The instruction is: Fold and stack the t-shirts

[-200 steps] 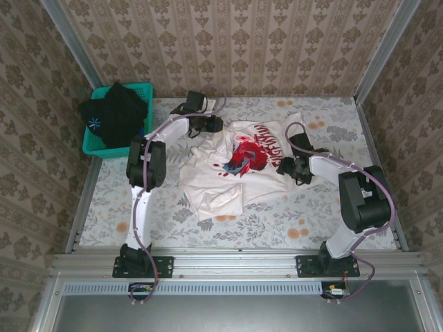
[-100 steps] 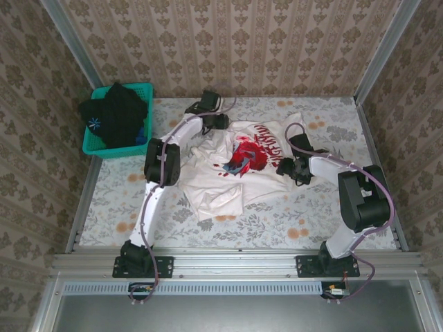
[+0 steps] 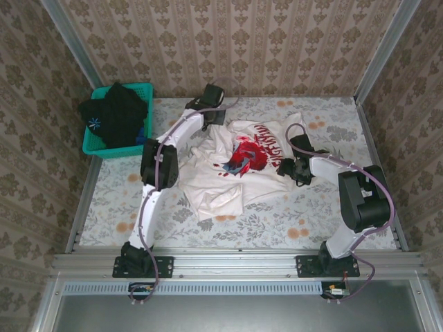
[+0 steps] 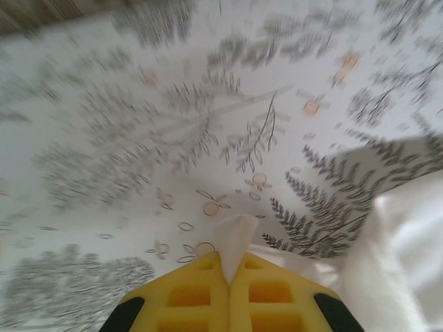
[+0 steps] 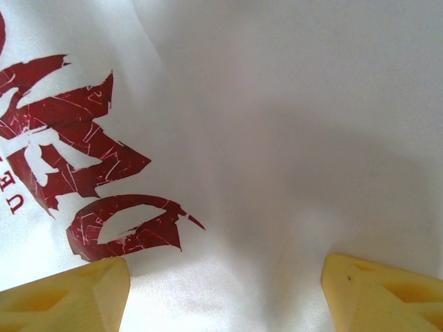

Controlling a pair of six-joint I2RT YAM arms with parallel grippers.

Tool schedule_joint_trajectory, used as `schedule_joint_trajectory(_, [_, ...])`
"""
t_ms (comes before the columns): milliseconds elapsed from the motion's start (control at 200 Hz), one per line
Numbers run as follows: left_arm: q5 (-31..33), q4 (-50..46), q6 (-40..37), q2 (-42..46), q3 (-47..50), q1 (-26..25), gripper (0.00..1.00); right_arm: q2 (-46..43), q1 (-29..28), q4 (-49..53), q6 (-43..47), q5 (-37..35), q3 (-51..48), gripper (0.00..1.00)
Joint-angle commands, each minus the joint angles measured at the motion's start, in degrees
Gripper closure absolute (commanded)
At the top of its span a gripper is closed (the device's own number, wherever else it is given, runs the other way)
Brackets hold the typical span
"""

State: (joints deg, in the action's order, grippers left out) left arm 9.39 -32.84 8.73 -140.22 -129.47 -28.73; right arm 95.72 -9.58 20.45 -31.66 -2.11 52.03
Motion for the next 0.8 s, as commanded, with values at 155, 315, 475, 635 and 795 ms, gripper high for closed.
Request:
schedule_joint_trajectory(155, [19.0,11.5,-20.3,4.5,-6.7,0.0,1.00,-0.8,-1.0,1.8,-1.3,-0.5,-2.0,0.24])
schedule_joint_trajectory(315, [24.0,20.7,-31.7,-5.0,-16.9,1.5,1.00,-0.7,-2.1,3.5,-1.8,-1.3,-1.0,0.24])
schedule_joint_trajectory(475, [25.3,23.9,-35.7,-10.5,-22.9,4.7,0.61,-1.2,-3.4,4.8,-2.1,-1.6,-0.9,0.24])
schedule_joint_trajectory(635, [26.7,13.9,-29.0,-8.6,-21.8,7.1,0.22,-2.5,-3.4,6.8,-1.7,-2.2,0.0,0.24])
schedule_joint_trajectory(795, [26.5,3.6,-21.9,1.3,-13.0,7.4,0.00,-2.3,-3.1,9.4,0.5,-4.8,6.6,0.24])
